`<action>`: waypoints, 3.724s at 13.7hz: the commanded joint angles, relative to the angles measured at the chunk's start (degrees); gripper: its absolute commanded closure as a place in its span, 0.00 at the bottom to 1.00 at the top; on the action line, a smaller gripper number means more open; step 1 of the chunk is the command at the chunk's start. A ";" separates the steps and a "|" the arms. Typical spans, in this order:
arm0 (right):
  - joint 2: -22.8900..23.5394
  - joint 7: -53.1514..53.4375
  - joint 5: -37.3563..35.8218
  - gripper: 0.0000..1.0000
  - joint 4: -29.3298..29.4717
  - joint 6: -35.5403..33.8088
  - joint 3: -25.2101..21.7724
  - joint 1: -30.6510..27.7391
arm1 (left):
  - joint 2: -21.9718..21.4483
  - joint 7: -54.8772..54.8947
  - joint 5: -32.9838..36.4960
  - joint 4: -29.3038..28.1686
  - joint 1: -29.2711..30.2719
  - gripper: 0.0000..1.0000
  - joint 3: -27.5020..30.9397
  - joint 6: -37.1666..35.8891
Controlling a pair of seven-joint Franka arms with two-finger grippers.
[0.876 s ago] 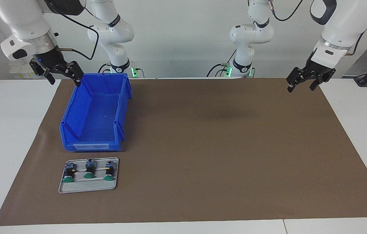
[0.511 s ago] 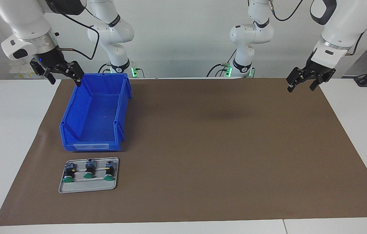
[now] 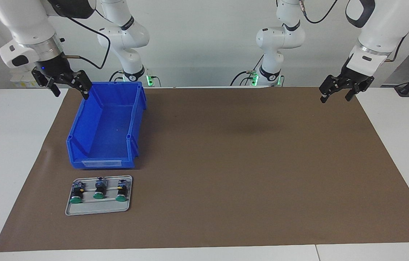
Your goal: Place and press button with both arms
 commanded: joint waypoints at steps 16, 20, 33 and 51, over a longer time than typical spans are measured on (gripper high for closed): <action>28.88 -12.57 7.07 0.00 -5.42 40.66 0.89 -1.79 | -1.76 -0.21 0.10 -1.45 0.21 0.01 -0.04 -0.91; 29.05 -12.93 7.16 0.13 -7.80 41.37 0.89 -2.32 | -2.03 -0.21 0.10 -1.72 0.29 0.01 -0.04 -1.09; 30.72 -0.41 8.13 1.00 4.65 33.14 0.63 -1.53 | -2.03 -0.30 0.10 -1.72 0.29 0.01 0.05 -1.09; 27.73 106.13 3.03 1.00 13.65 17.54 0.98 28.34 | -2.03 -0.30 0.10 -1.72 0.29 0.01 0.05 -1.09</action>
